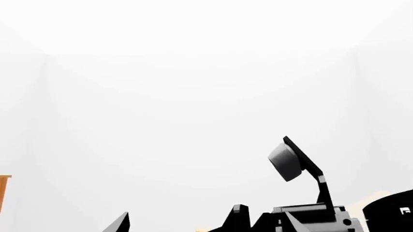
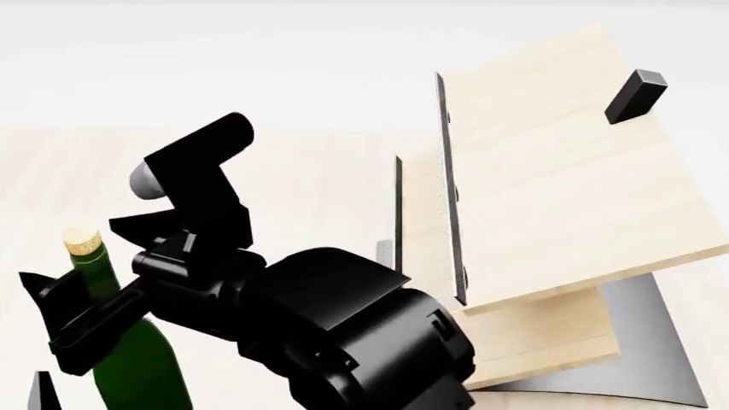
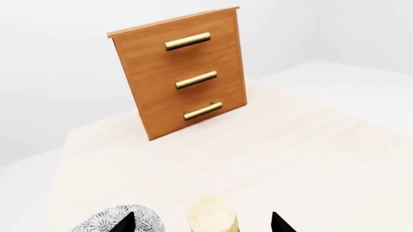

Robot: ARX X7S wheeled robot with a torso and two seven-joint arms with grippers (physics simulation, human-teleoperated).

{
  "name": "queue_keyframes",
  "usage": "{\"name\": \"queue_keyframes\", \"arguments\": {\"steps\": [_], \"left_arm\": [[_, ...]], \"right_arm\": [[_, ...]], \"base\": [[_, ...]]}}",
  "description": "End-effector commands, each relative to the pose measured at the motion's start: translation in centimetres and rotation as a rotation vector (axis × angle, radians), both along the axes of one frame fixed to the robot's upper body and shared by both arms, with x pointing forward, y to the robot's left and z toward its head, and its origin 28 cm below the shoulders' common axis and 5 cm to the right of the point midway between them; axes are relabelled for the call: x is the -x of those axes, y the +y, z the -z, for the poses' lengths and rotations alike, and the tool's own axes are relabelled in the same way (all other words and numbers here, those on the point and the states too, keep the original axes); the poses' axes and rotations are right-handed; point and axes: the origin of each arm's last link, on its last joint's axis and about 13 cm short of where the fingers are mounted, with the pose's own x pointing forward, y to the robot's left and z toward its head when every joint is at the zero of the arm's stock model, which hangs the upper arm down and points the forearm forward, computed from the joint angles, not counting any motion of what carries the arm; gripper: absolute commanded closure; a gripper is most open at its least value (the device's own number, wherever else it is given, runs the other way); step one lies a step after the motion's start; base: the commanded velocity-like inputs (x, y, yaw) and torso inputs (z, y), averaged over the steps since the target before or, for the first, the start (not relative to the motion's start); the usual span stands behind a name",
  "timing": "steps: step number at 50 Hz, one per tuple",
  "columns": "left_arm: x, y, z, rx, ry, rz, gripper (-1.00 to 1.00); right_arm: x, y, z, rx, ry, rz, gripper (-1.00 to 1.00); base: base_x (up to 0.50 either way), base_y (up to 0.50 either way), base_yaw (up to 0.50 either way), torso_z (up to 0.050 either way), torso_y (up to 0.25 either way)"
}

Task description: Put the wine bottle on the wine rack.

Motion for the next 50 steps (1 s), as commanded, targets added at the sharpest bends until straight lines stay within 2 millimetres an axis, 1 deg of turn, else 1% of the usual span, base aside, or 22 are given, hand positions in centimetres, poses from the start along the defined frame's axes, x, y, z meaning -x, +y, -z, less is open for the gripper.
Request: {"name": "queue_keyframes", "arguments": {"steps": [1,9,16,17,21,24,28,32,33,34,35,36,42,44,46,47,49,50], "left_arm": [[0.0,0.0,-0.1,0.001,-0.002,0.001,-1.00],[0.1,-0.1,0.0,-0.001,-0.001,0.004,-1.00],[0.1,-0.1,0.0,-0.001,-0.001,0.005,-1.00],[0.1,-0.1,0.0,-0.001,-0.001,0.006,-1.00],[0.1,-0.1,0.0,-0.002,-0.001,0.006,-1.00],[0.1,-0.1,0.1,-0.001,-0.001,0.007,-1.00],[0.2,-0.2,0.1,-0.004,-0.001,0.012,-1.00],[0.2,-0.2,0.1,-0.003,-0.001,0.010,-1.00],[0.2,-0.2,0.0,-0.004,-0.001,0.011,-1.00],[0.2,-0.2,0.1,-0.004,-0.002,0.011,-1.00],[0.2,-0.2,0.1,-0.004,-0.001,0.011,-1.00],[0.2,-0.2,0.0,-0.003,-0.001,0.010,-1.00],[0.1,-0.2,0.1,-0.005,0.000,0.011,-1.00],[0.2,-0.2,0.0,-0.004,-0.002,0.009,-1.00],[0.1,-0.1,0.1,-0.004,-0.001,0.008,-1.00],[0.2,-0.1,0.1,-0.004,-0.001,0.009,-1.00],[0.2,-0.2,0.1,-0.008,-0.002,0.009,-1.00],[0.2,-0.2,0.1,-0.008,-0.001,0.009,-1.00]], "right_arm": [[0.3,0.7,0.4,0.000,-0.004,-0.008,-1.00],[-0.1,0.6,0.9,0.000,0.007,0.002,-1.00],[-0.1,0.7,0.8,-0.012,0.013,0.007,-1.00],[0.0,0.7,0.9,-0.015,0.011,0.009,1.00],[0.0,0.7,1.3,-0.023,0.021,0.011,1.00],[-0.1,0.6,1.2,-0.024,0.018,0.014,1.00],[0.3,0.4,0.9,-0.034,0.005,0.017,1.00],[0.3,-0.1,-0.2,-0.062,-0.014,0.033,1.00],[0.3,-0.1,-0.2,-0.062,-0.014,0.033,1.00],[0.4,-0.5,-1.2,-0.088,-0.033,0.051,1.00],[0.5,-0.7,-1.6,-0.095,-0.036,0.053,1.00],[0.6,-1.1,-2.6,-0.114,-0.059,0.068,1.00],[1.0,-2.3,-5.6,-0.200,-0.108,0.164,1.00],[1.3,-3.0,-6.9,-0.240,-0.153,0.206,1.00],[1.5,-3.4,-7.3,-0.257,-0.181,0.237,1.00],[1.7,-3.9,-7.6,-0.272,-0.196,0.279,1.00],[1.9,-4.4,-7.7,-0.291,-0.191,0.290,1.00],[2.0,-5.0,-7.8,-0.298,-0.193,0.329,1.00]], "base": [[0.00,0.00,0.00,0.000,0.000],[0.00,0.00,0.00,0.000,0.000],[0.00,0.00,0.00,0.000,0.000],[0.00,0.00,0.00,0.000,0.000],[0.00,0.00,0.00,0.000,0.000],[0.00,0.00,0.00,0.000,0.000],[0.00,0.00,0.00,0.000,0.000],[0.00,0.00,0.00,0.000,0.000],[0.00,0.00,0.00,0.000,0.000],[0.00,0.00,0.00,0.000,0.000],[0.00,0.00,0.00,0.000,0.000],[0.00,0.00,0.00,0.000,0.000],[0.00,0.00,0.00,0.000,0.000],[0.00,0.00,0.00,0.000,0.000],[0.00,0.00,0.00,0.000,0.000],[0.00,0.00,0.00,0.000,0.000],[0.00,0.00,0.00,0.000,0.000],[0.00,0.00,0.00,0.000,0.000]]}}
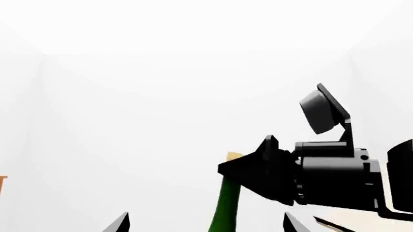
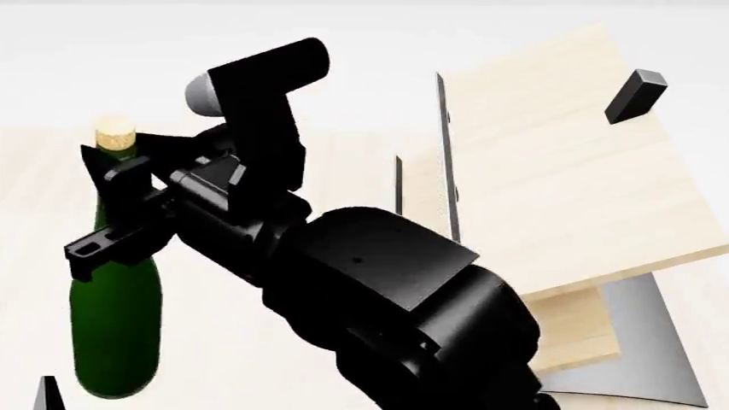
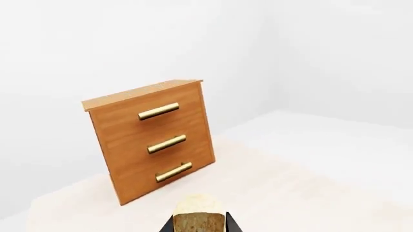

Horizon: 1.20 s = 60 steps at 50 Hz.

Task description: Put the wine bottle on the wine rack.

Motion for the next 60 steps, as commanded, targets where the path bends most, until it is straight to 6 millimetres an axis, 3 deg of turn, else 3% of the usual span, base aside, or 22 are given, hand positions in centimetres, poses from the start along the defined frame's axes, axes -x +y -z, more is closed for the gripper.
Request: {"name": "queue_keyframes", "arguments": {"steps": [1,15,21,31,44,60], "left_arm": [[0.0,0.0,0.1,-0.004,0.000,-0.001,-1.00],[0.0,0.0,0.1,-0.009,0.005,0.000,-1.00],[-0.1,-0.1,0.2,-0.010,0.005,0.000,-1.00],[-0.1,-0.1,0.2,-0.013,0.007,-0.001,-1.00],[-0.2,-0.1,0.1,-0.016,0.009,-0.005,-1.00],[-0.2,-0.1,0.2,-0.021,0.011,-0.005,-1.00]], "right_arm": [[1.2,-3.1,-3.7,-0.141,-0.095,0.166,1.00],[-0.5,-8.8,-7.0,-0.551,0.204,0.402,1.00],[-0.4,-11.0,-8.1,-0.656,0.239,0.483,1.00],[0.5,-14.2,-9.0,-0.718,0.209,0.539,1.00],[0.9,-18.5,-8.7,-0.735,0.211,0.639,1.00],[0.8,-21.6,-7.7,-0.750,0.248,0.668,1.00]], "base": [[0.00,0.00,0.00,0.000,0.000],[0.00,0.00,0.00,0.000,0.001],[0.00,0.00,0.00,0.000,0.000],[0.00,0.00,0.00,0.000,0.001],[0.00,0.00,0.00,0.000,0.000],[0.00,0.00,0.00,0.000,0.001]]}}
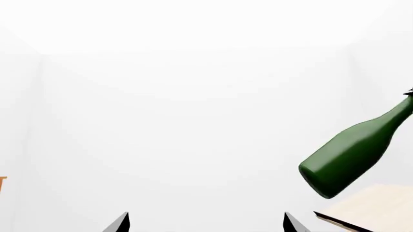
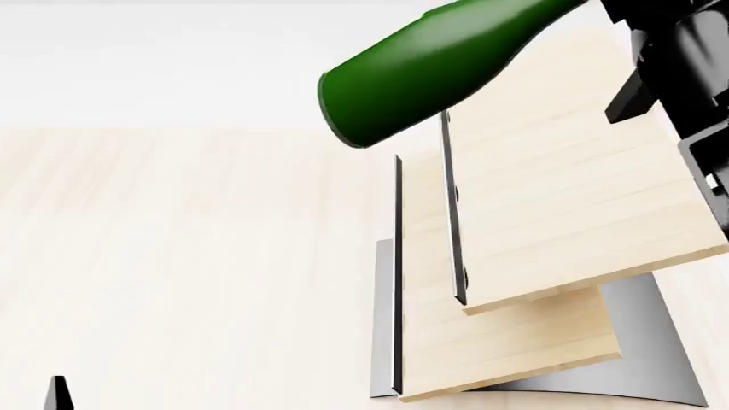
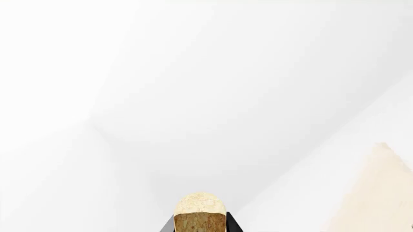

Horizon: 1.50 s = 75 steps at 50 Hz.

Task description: Put the wine bottle on the wine rack.

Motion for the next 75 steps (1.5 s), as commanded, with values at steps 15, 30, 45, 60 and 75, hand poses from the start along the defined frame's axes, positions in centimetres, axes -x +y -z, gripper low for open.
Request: {"name": "queue_keyframes", "arguments": {"steps": [15,30,45,60,75], "left_arm": [[0.0,-0.1,0.0,-0.008,0.004,0.002,-1.00],[-0.1,-0.1,0.1,-0.010,0.006,0.001,-1.00],[-0.1,-0.2,0.1,-0.011,0.007,0.001,-1.00],[-0.1,-0.3,0.2,-0.014,0.010,0.003,-1.00],[-0.1,-0.3,0.3,-0.015,0.010,0.003,-1.00]], "right_arm": [[-0.1,-5.5,-0.1,-0.115,0.056,-0.053,1.00],[1.5,-6.2,-0.3,-0.124,0.090,-0.023,1.00],[1.4,-7.5,0.7,-0.138,0.102,-0.022,1.00],[1.1,-8.2,2.1,-0.129,0.111,-0.015,1.00],[1.1,-8.1,3.2,-0.122,0.123,-0.015,1.00]], "base": [[0.00,0.00,0.00,0.000,0.001],[0.00,0.00,0.00,0.000,0.001],[0.00,0.00,0.00,0.000,0.001],[0.00,0.00,0.00,0.000,0.000],[0.00,0.00,0.00,0.000,0.001]]}}
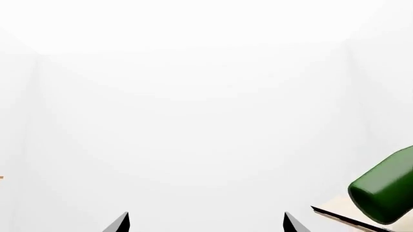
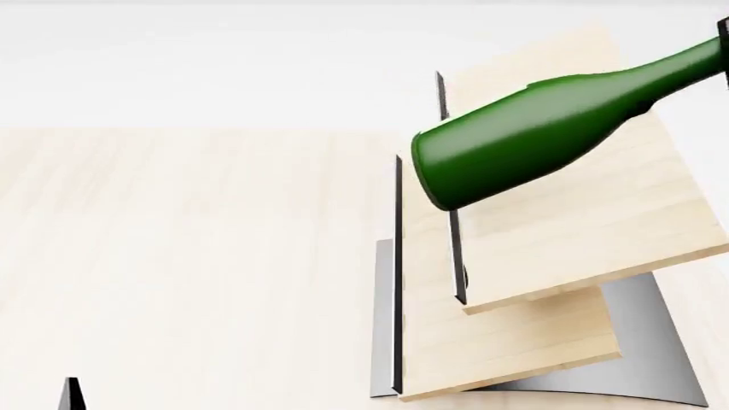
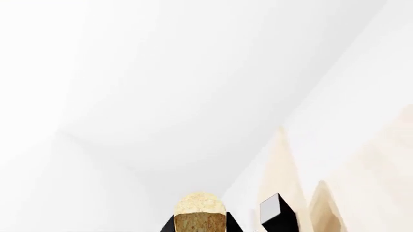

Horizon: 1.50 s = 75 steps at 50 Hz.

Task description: Put the wine bottle on the wine rack.

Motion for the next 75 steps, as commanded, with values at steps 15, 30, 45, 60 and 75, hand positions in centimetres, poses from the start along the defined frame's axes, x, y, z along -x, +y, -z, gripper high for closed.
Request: {"name": "queue_keyframes", "arguments": {"steps": [15,30,45,60,75], "left_arm": [[0.0,0.0,0.1,-0.003,0.002,0.002,-1.00],[0.0,0.0,0.1,-0.003,0.002,0.002,-1.00],[0.0,0.0,0.1,-0.003,0.002,0.001,-1.00],[0.0,-0.1,0.1,-0.005,0.002,0.002,-1.00],[0.0,-0.1,0.1,-0.007,0.003,0.003,-1.00]], "right_arm": [[0.6,-1.0,0.6,-0.045,-0.048,0.012,1.00],[0.6,-0.9,1.1,-0.053,-0.037,0.017,1.00],[0.4,-0.8,1.9,-0.059,-0.018,0.018,1.00],[0.2,-0.9,2.8,-0.063,-0.003,0.015,1.00],[0.5,-1.2,2.4,-0.065,-0.009,0.028,1.00]], "base": [[0.00,0.00,0.00,0.001,0.001],[0.00,0.00,0.00,0.000,0.001],[0.00,0.00,0.00,0.000,0.000],[0.00,0.00,0.00,0.000,0.000],[0.00,0.00,0.00,0.000,0.000]]}}
